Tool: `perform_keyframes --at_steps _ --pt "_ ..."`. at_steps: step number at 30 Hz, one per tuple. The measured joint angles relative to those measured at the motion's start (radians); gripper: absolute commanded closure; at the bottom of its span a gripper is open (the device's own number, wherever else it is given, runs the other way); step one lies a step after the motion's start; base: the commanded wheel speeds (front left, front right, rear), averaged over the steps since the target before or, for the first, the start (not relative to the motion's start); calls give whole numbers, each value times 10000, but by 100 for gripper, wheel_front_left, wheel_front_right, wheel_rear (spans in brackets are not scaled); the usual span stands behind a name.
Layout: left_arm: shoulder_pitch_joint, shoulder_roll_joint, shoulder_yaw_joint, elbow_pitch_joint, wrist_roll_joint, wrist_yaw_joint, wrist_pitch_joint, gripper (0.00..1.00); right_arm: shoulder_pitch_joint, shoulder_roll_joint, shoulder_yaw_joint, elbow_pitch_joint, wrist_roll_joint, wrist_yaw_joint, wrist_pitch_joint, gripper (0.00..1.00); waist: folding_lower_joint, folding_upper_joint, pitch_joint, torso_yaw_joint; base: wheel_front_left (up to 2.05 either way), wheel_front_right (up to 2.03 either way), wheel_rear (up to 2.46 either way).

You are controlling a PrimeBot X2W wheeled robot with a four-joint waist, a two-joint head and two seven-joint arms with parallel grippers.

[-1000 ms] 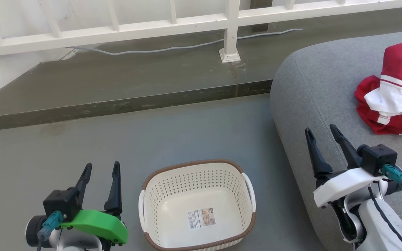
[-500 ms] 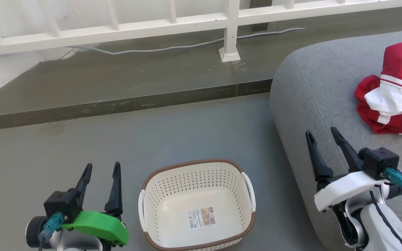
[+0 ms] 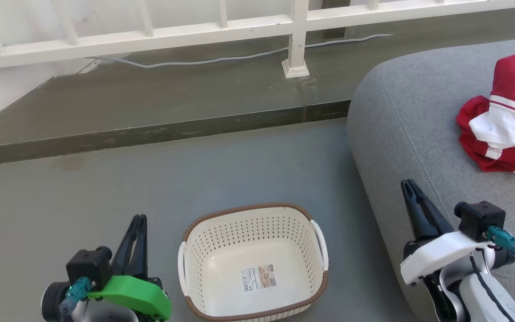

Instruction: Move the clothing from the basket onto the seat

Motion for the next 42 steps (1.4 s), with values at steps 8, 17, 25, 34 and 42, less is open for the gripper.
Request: perform_keyframes --at_steps 8,17,25,34,42 --pt "154 -54 31 -17 -673 -102 0 100 128 33 -123 69 686 84 12 100 0 0 -12 41 0 0 0" --pt "158 -104 374 -8 -1979 -282 188 100 128 123 -410 109 2178 144 238 100 0 0 -24 85 0 0 0" --pt "158 -163 679 58 -2984 -430 387 100 127 276 -713 199 3193 261 453 100 0 0 -35 123 0 0 0" --pt "157 -190 989 278 -3990 -627 619 100 122 339 -1030 339 4341 355 711 100 0 0 -50 165 0 0 0" --pt "149 -274 1281 395 -5022 -811 803 100 97 382 -1319 454 5354 441 894 100 0 0 -64 203 0 0 0"
